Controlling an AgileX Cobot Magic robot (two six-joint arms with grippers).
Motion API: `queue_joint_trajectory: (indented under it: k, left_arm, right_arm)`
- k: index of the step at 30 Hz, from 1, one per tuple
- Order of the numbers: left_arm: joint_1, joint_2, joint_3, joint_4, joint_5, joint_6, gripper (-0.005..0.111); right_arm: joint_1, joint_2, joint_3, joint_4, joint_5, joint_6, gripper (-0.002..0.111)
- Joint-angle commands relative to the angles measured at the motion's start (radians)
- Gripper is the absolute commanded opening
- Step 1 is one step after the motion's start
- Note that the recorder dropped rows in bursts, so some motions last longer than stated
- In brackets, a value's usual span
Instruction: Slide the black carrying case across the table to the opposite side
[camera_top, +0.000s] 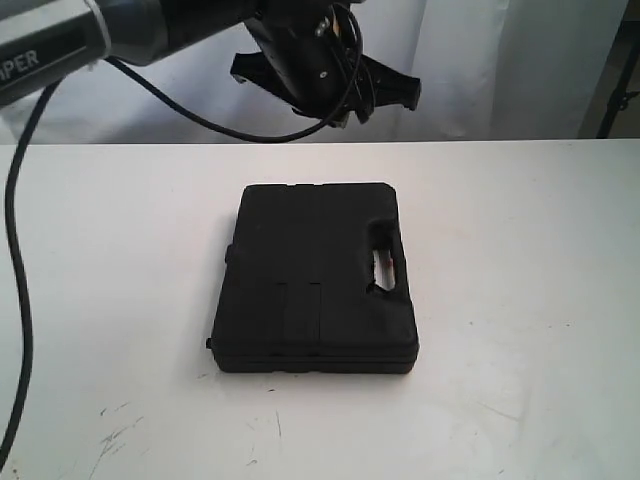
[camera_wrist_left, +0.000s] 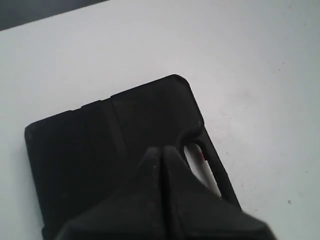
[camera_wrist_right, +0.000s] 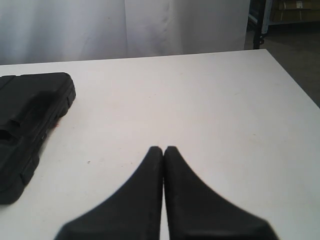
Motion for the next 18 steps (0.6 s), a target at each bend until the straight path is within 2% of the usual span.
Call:
queue_joint_trajectory:
  k: [1, 10, 18]
  left_arm:
    - [-0.001, -0.063, -0.002, 0.056, 0.055, 0.035, 0.0]
    - [-0.001, -0.182, -0.002, 0.11, 0.06, 0.062, 0.0]
    - [-0.001, -0.234, -0.002, 0.114, 0.161, 0.11, 0.0]
  right_arm:
    - [-0.007, -0.005, 0.004, -0.003, -0.001, 0.001, 0.0]
    - [-0.007, -0.005, 0.004, -0.003, -0.001, 0.001, 0.0]
    - [-0.007, -0.005, 0.004, -0.003, -0.001, 0.001, 0.0]
